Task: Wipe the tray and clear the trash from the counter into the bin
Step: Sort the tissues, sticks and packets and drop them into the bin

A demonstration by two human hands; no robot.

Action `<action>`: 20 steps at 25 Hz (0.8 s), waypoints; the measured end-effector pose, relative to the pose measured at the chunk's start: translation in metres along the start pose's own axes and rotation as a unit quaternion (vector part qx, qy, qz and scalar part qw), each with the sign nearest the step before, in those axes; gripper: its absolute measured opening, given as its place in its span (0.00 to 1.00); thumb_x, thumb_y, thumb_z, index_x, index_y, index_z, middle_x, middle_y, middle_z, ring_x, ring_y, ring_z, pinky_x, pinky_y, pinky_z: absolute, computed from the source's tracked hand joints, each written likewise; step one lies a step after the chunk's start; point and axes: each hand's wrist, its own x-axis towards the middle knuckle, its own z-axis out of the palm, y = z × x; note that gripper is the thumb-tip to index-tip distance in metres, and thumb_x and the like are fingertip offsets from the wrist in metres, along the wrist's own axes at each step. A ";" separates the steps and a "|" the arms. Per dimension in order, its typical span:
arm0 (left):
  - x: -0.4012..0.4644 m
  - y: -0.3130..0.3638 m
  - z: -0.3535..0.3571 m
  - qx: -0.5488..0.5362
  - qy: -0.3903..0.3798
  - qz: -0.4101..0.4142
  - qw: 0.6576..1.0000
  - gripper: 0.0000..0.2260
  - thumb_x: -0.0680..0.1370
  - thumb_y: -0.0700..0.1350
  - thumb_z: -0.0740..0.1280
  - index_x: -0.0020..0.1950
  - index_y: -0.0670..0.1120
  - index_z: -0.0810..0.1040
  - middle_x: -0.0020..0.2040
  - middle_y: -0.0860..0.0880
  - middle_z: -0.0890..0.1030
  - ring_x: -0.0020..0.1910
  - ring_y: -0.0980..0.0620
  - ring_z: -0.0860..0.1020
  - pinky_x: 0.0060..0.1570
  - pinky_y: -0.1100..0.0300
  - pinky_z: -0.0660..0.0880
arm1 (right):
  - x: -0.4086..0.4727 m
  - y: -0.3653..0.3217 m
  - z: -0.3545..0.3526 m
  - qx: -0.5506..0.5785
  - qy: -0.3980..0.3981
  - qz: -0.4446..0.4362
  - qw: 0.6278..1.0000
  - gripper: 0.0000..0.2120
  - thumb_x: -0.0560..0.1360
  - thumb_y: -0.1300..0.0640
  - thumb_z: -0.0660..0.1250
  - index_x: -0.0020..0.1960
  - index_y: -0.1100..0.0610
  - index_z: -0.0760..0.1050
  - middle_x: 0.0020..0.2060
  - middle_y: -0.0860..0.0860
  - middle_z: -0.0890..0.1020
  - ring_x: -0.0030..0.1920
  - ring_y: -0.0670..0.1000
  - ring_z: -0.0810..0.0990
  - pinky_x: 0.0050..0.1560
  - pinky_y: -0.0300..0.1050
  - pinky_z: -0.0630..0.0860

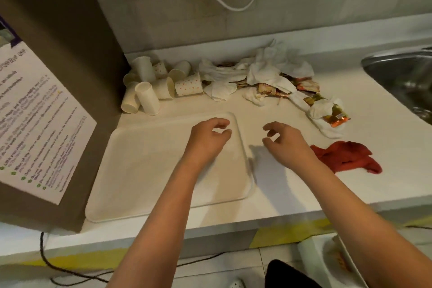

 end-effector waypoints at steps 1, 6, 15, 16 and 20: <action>0.004 0.007 0.011 -0.001 -0.019 0.012 1.000 0.11 0.75 0.44 0.67 0.58 0.50 0.80 0.56 0.53 0.80 0.43 0.55 0.78 0.51 0.60 0.75 | -0.003 0.006 -0.009 -0.014 0.015 0.006 1.000 0.16 0.75 0.56 0.63 0.63 0.53 0.72 0.52 0.50 0.76 0.47 0.51 0.76 0.46 0.43 0.71; 0.021 0.033 0.063 0.017 -0.090 0.046 0.995 0.12 0.75 0.45 0.67 0.58 0.50 0.79 0.55 0.54 0.79 0.42 0.57 0.77 0.44 0.66 0.72 | -0.005 0.036 -0.056 -0.067 0.103 0.014 0.992 0.16 0.76 0.57 0.63 0.63 0.55 0.73 0.54 0.53 0.77 0.51 0.52 0.75 0.50 0.47 0.73; 0.077 0.087 0.169 0.081 -0.133 0.125 0.980 0.16 0.76 0.43 0.67 0.64 0.48 0.76 0.63 0.48 0.76 0.56 0.52 0.75 0.51 0.67 0.67 | 0.047 0.128 -0.117 -0.059 0.171 0.135 0.974 0.13 0.75 0.61 0.63 0.59 0.58 0.77 0.54 0.58 0.76 0.51 0.57 0.76 0.48 0.42 0.69; 0.085 0.092 0.181 0.087 -0.136 0.133 0.978 0.17 0.76 0.42 0.66 0.64 0.48 0.75 0.63 0.47 0.75 0.60 0.51 0.74 0.54 0.65 0.68 | 0.057 0.136 -0.119 -0.062 0.167 0.142 0.974 0.13 0.75 0.62 0.63 0.59 0.58 0.77 0.55 0.57 0.76 0.51 0.57 0.76 0.48 0.42 0.68; 0.116 0.104 0.229 0.121 -0.163 0.136 0.970 0.22 0.75 0.37 0.65 0.69 0.48 0.70 0.69 0.47 0.70 0.67 0.49 0.69 0.65 0.62 0.65 | 0.096 0.161 -0.120 -0.074 0.100 0.156 0.980 0.15 0.73 0.68 0.62 0.59 0.61 0.76 0.55 0.60 0.75 0.53 0.60 0.75 0.51 0.47 0.72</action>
